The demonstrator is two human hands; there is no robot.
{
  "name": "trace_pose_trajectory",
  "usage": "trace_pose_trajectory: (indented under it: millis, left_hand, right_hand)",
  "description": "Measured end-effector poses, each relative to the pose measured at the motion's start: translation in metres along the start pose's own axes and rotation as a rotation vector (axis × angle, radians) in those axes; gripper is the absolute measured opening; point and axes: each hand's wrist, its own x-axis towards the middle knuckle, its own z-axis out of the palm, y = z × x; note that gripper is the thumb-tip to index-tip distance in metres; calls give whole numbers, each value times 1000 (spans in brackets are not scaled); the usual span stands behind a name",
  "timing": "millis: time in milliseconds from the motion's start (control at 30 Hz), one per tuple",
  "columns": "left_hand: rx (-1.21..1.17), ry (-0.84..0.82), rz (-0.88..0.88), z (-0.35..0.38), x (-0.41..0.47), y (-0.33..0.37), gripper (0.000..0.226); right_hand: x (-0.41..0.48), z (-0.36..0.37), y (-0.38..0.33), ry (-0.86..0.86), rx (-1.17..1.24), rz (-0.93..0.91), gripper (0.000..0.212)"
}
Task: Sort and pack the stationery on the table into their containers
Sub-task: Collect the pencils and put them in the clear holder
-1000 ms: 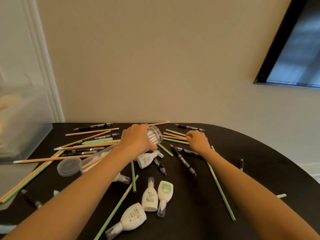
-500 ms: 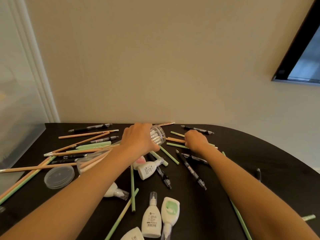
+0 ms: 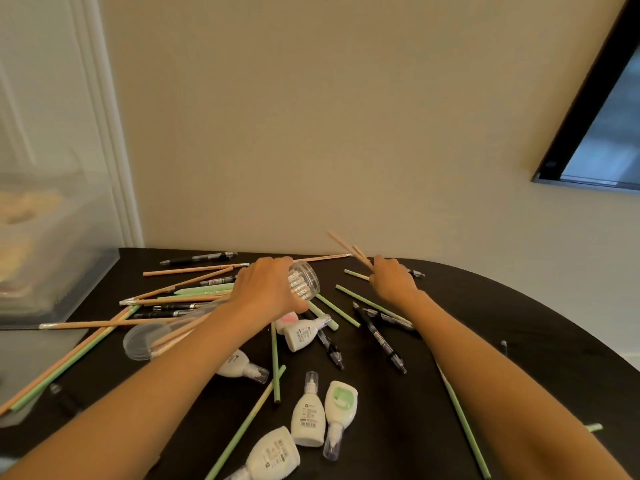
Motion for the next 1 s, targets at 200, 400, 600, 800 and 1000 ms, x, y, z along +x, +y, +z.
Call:
trace_pose_trajectory:
  millis: [200,400,600,800,1000]
  left_hand:
    - [-2,20,9,-11,-29,1,69]
    - [1,25,20,-16,-66,-2,66]
    - [-3,37,21,-25,-95,-7,70]
    - [-71,43,-16,-33,-121,-21,68]
    - [-192,48,-52,-43,-132,-31,60]
  right_hand:
    - [-29,-47,-18,202,441,32,20]
    - [-105,-27,-37,211,855,-39,7]
    - [-131,11,-34,76,883,154,6]
    - [-142,-5,-53,116,716,44,15]
    - [-175,-25,-72,3,280,-358,19]
